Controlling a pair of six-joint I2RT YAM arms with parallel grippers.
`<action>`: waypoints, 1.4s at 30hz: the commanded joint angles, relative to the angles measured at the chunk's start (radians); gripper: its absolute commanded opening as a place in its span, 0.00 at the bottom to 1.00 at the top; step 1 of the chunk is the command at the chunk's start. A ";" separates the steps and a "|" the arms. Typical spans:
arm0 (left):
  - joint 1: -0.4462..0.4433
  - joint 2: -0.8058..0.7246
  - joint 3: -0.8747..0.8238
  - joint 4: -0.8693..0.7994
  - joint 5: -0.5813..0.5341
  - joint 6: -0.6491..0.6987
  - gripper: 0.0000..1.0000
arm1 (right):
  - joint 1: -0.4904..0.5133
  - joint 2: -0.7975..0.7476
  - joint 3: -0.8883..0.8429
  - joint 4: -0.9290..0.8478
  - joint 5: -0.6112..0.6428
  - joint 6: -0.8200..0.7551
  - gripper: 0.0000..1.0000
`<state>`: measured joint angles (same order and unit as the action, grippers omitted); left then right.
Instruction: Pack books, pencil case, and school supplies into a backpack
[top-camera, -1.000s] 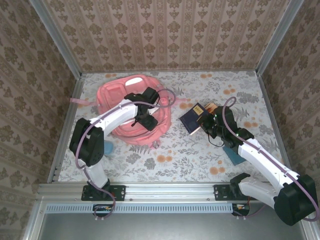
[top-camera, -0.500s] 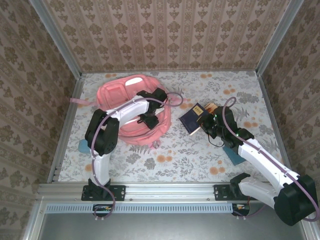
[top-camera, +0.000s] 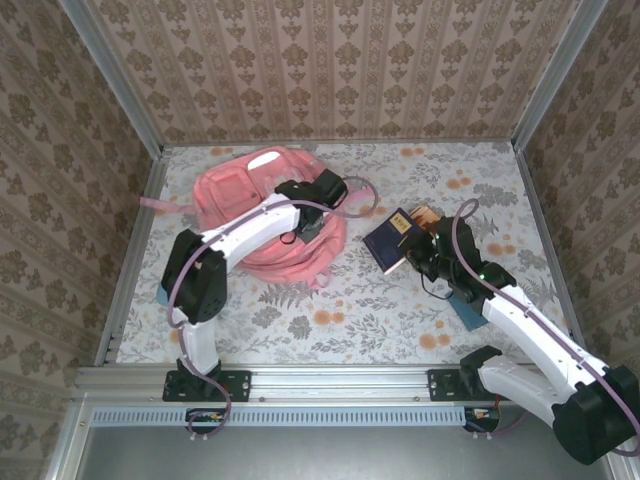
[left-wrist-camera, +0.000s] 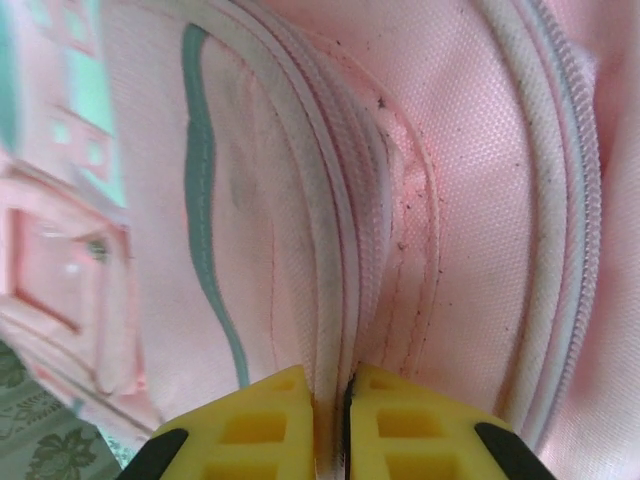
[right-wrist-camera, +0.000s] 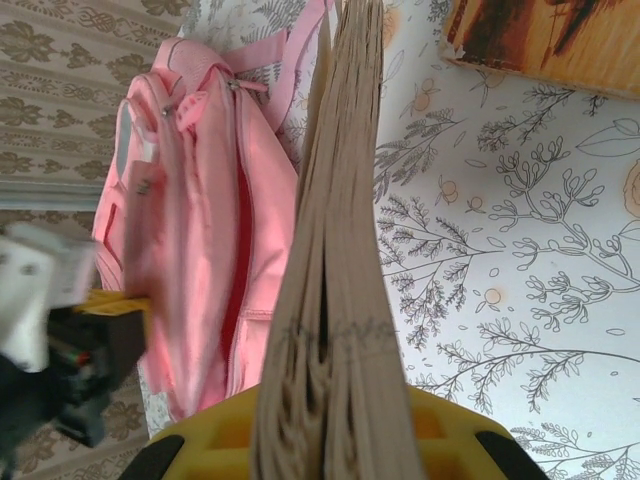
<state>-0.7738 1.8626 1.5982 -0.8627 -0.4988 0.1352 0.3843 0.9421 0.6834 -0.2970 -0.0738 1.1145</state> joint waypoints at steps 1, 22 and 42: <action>-0.014 -0.124 -0.002 0.122 -0.101 -0.010 0.10 | -0.005 -0.047 0.004 -0.019 0.036 -0.045 0.12; -0.077 -0.288 -0.035 0.338 -0.165 -0.072 0.02 | 0.040 -0.028 -0.054 0.311 -0.267 -0.101 0.12; -0.144 -0.271 0.039 0.350 -0.184 -0.142 0.00 | 0.222 0.409 0.050 0.708 -0.061 0.152 0.12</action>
<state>-0.9077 1.6222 1.5658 -0.6254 -0.6228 0.0334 0.5800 1.2984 0.6682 0.2974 -0.2497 1.2228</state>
